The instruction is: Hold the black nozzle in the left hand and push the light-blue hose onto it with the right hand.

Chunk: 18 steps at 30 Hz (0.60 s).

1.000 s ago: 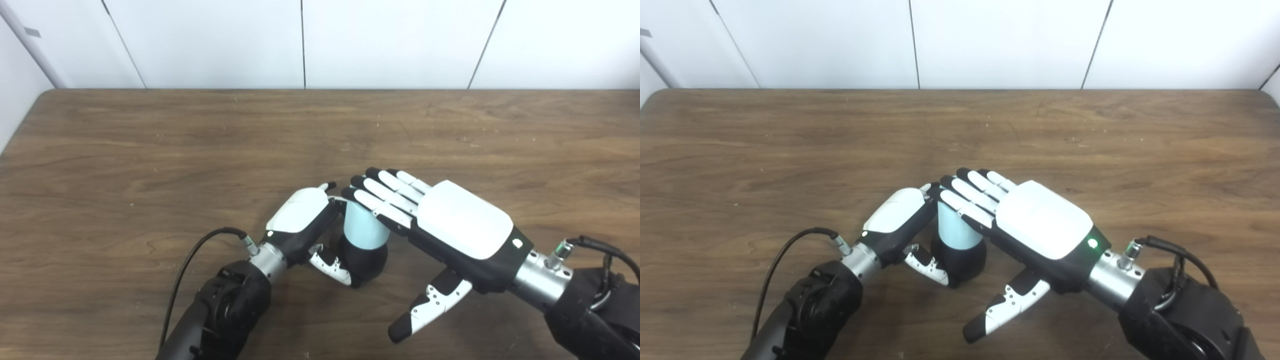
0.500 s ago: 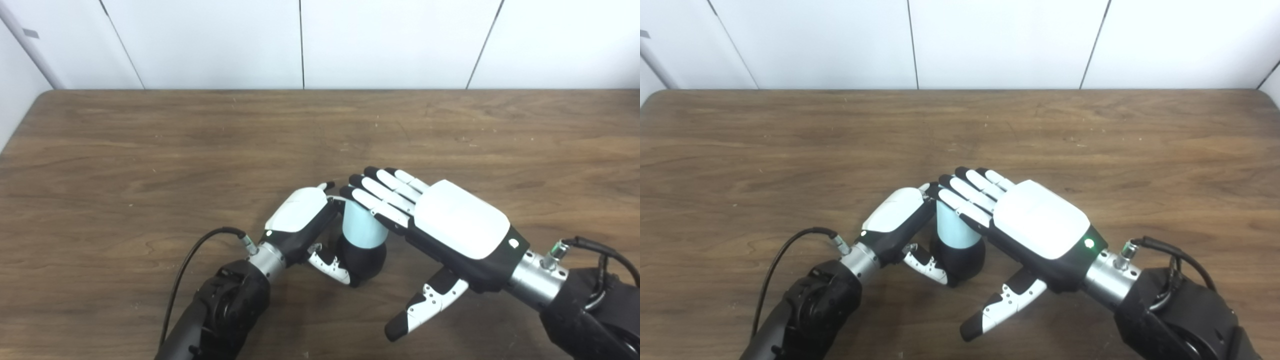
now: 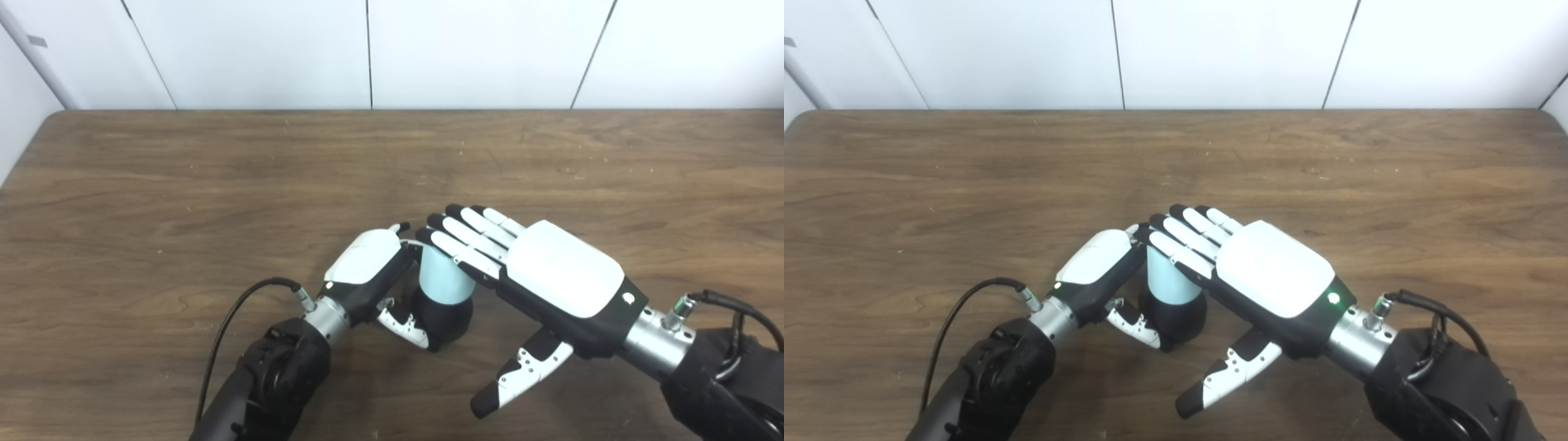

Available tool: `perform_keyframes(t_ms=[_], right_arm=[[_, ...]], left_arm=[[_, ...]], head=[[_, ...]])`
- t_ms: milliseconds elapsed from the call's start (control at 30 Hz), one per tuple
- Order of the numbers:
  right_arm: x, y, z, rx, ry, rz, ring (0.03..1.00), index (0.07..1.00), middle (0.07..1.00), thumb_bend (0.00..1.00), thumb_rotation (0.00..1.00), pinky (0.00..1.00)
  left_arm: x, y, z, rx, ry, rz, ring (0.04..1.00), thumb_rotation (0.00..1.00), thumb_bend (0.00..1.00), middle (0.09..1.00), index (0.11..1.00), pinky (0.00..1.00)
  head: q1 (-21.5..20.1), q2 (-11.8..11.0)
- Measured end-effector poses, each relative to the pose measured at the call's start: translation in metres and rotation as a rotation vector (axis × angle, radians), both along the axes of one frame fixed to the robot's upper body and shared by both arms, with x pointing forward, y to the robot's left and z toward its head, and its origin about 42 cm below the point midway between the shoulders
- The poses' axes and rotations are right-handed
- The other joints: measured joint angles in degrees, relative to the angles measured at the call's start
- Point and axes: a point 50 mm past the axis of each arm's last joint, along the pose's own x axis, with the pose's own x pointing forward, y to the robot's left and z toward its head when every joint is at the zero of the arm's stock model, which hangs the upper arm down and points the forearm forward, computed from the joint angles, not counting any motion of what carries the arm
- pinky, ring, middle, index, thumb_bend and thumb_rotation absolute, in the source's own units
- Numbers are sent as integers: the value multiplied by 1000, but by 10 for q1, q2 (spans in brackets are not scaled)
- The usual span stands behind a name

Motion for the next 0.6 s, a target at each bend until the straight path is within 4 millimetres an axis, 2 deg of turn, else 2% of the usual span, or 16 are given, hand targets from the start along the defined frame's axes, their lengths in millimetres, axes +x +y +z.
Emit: perform_keyframes(t_ms=[600], right_arm=[[0, 0, -1, -3, -4, 3, 1000, 1000, 1000, 720, 1000, 1000]], left_arm=[[0, 0, 0, 2, 2, 1, 717, 0, 519, 519, 456, 1000]], head=[[1, 0]])
